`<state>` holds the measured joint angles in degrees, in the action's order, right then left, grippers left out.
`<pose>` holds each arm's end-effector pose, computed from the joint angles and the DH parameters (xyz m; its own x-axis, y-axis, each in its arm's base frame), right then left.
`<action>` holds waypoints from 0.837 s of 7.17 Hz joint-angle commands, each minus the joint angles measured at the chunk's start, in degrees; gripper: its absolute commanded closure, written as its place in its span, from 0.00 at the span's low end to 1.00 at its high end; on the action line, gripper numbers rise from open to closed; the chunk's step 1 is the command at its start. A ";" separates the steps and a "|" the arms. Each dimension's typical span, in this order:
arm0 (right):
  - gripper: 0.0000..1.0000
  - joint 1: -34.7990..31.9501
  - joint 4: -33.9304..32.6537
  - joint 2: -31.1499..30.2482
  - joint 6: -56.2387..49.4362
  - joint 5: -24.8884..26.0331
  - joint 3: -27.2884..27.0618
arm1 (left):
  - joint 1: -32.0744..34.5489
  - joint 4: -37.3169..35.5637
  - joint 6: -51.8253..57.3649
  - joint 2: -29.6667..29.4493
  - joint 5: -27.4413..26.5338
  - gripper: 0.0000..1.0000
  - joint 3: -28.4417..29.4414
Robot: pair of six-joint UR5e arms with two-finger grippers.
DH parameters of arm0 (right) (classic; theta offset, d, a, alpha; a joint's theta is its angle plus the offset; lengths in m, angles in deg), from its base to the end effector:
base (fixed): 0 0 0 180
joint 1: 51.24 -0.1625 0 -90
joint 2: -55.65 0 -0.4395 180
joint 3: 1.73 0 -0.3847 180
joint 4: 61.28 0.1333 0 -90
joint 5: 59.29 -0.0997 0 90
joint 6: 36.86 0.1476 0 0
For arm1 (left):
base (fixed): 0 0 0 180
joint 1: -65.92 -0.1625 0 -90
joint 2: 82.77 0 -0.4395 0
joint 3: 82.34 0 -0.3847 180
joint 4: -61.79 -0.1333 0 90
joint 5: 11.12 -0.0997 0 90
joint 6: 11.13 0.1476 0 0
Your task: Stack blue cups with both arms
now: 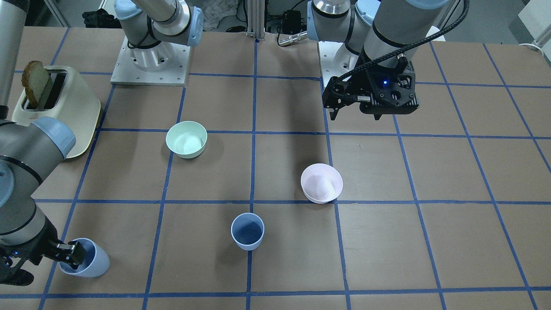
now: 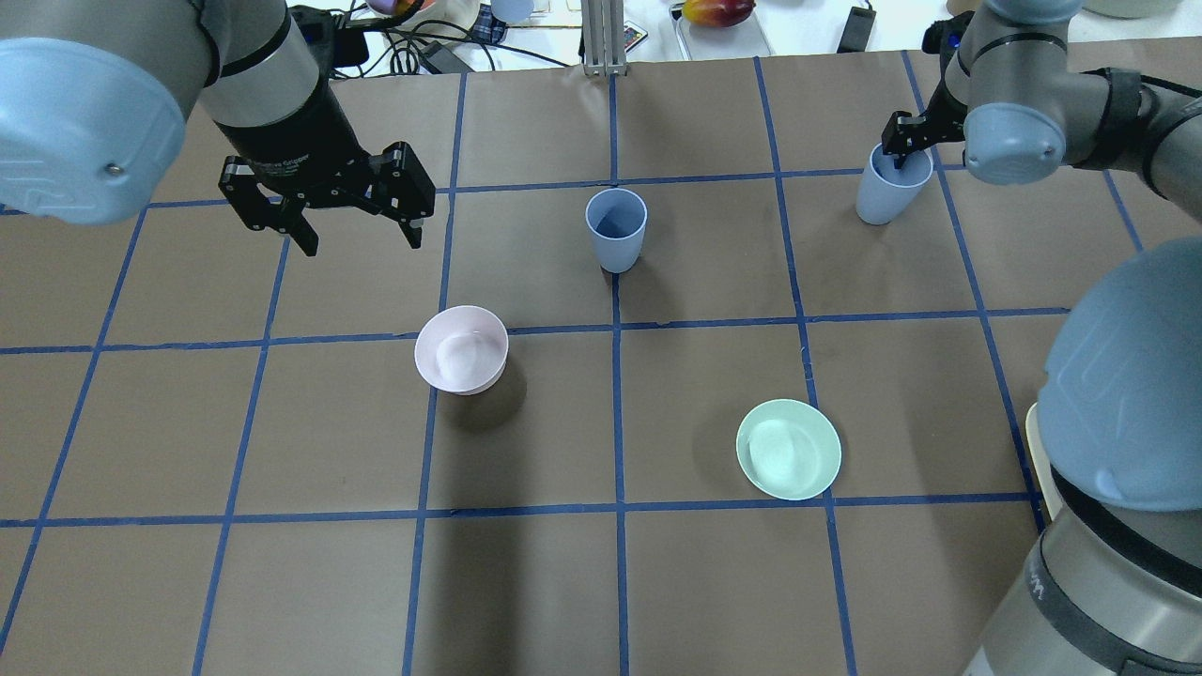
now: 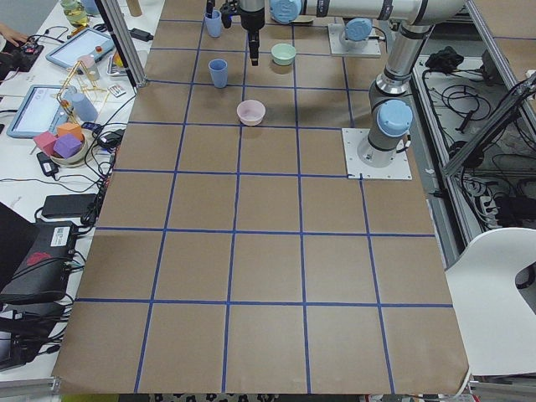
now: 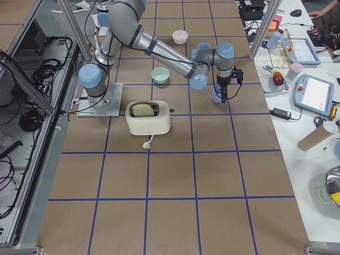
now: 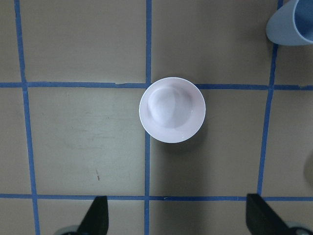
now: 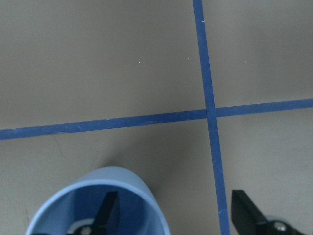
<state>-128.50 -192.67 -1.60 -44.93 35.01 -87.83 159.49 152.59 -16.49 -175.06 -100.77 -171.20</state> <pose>-0.0360 -0.7136 0.2245 -0.9897 0.0998 0.1029 0.0771 0.9758 -0.2047 -0.1649 -0.4875 0.4430 -0.9995 -0.0314 0.0029 -0.0313 0.9989 0.0344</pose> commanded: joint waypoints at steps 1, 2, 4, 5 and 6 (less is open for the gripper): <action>1.00 0.01 1.30 -0.06 0.16 -0.17 0.14 | -0.05 -0.18 0.00 0.10 -0.09 0.00 0.17; 1.00 0.01 1.92 -0.06 0.25 -0.34 0.23 | -0.05 -0.27 0.00 0.10 -0.09 0.00 0.17; 1.00 0.01 3.42 -0.67 0.68 -2.78 0.67 | -0.05 -0.36 0.00 0.10 -0.17 0.00 0.17; 1.00 -0.52 4.29 -1.89 1.21 -4.11 0.84 | -0.05 -0.36 0.00 0.10 -0.17 0.00 0.26; 1.00 -1.57 9.09 -3.73 4.43 -4.21 2.76 | -0.05 -0.36 0.00 0.18 -0.17 0.00 0.17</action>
<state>-129.10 -187.57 -3.48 -43.14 31.57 -86.60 159.44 152.24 -16.50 -174.94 -100.94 -170.98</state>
